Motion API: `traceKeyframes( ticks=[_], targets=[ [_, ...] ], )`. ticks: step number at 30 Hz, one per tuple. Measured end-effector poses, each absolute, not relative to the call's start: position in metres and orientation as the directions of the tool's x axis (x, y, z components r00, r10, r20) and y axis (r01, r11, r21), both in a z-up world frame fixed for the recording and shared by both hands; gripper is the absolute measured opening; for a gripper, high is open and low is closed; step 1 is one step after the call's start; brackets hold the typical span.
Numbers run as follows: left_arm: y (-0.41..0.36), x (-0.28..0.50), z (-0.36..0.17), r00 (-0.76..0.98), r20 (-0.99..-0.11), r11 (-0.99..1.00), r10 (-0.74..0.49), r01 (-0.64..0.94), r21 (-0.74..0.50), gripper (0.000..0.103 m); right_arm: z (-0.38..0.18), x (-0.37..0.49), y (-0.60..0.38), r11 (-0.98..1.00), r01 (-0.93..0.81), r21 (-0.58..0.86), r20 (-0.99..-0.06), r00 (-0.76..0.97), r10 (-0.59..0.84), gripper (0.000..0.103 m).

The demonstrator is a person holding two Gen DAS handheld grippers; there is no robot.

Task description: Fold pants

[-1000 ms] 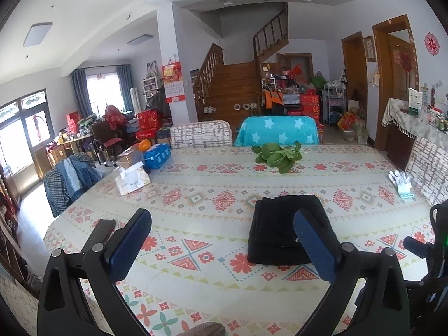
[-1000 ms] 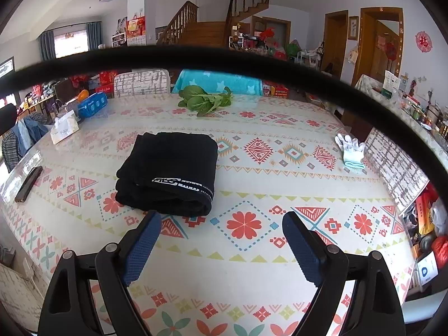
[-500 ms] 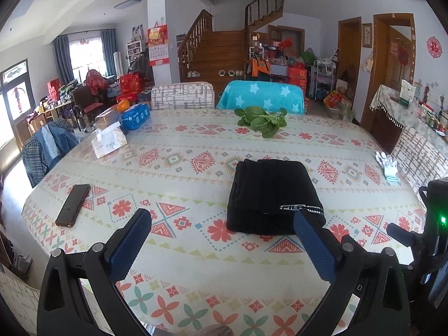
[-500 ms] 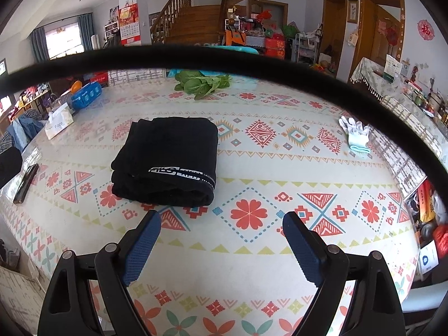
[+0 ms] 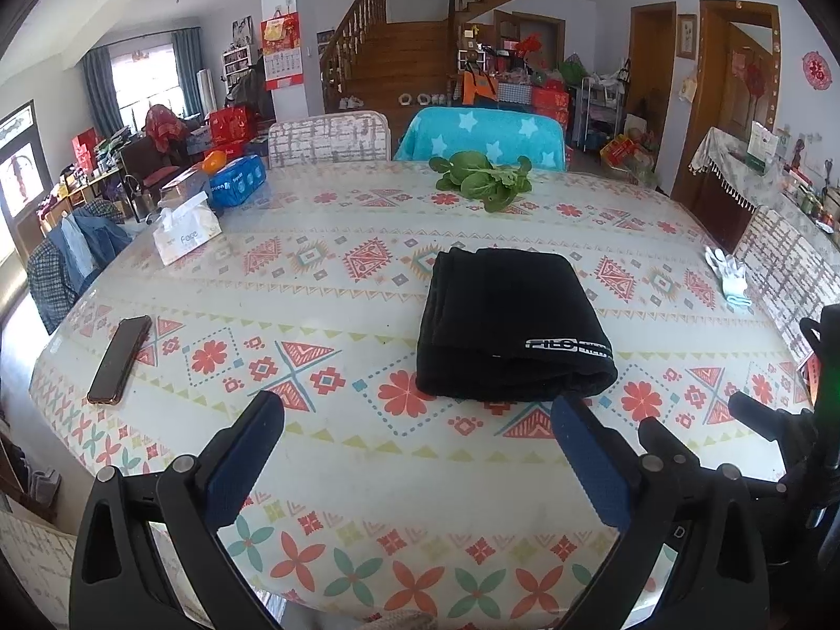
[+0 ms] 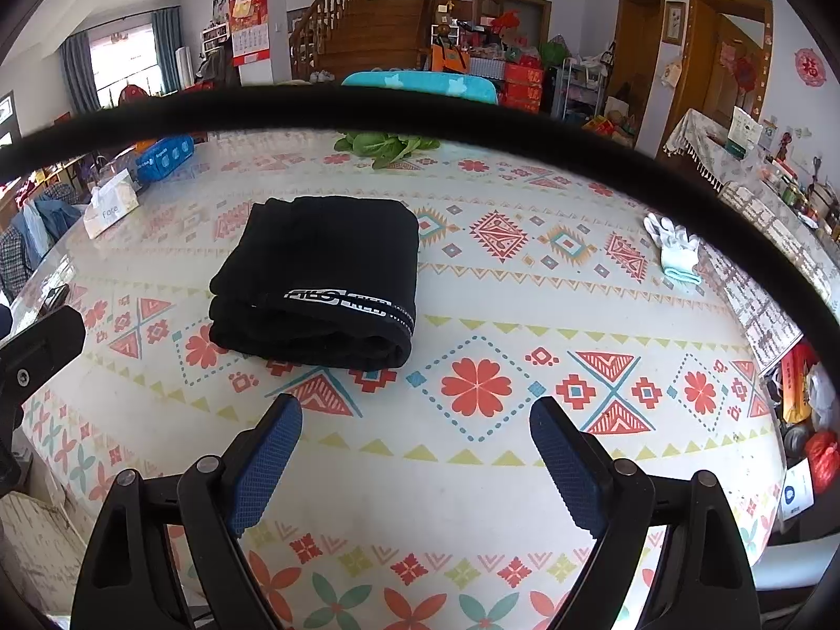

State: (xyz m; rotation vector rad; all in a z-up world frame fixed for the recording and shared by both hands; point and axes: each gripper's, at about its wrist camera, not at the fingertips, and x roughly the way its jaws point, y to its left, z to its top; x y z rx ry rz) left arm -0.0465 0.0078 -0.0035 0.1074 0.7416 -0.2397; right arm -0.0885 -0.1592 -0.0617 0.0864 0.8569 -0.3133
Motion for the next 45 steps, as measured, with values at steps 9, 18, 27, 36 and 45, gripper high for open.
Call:
traceKeyframes(
  ticks=[9,18,27,36,45],
  targets=[
    [0.010,-0.033,-0.019,0.659,-0.731,0.968,-0.179,0.252,-0.010,0.102,-0.068,-0.083,-0.157,0.951,0.304,-0.058,-0.770,0.593,-0.236,0.092],
    [0.008,-0.022,-0.031,0.624,-0.763,0.965,-0.169,0.261,0.000,0.102,-0.077,-0.077,-0.159,0.948,0.312,-0.062,-0.789,0.566,-0.238,0.092],
    [0.004,-0.014,-0.039,0.595,-0.784,0.961,-0.176,0.277,-0.006,0.102,-0.082,-0.069,-0.161,0.945,0.320,-0.061,-0.799,0.552,-0.238,0.092],
    [-0.001,-0.008,-0.050,0.554,-0.812,0.955,-0.184,0.295,-0.015,0.102,-0.089,-0.066,-0.163,0.945,0.321,-0.058,-0.813,0.534,-0.231,0.092],
    [-0.004,-0.004,-0.055,0.535,-0.825,0.955,-0.181,0.295,-0.019,0.102,-0.095,-0.064,-0.166,0.946,0.321,-0.054,-0.826,0.518,-0.223,0.092]
  ],
)
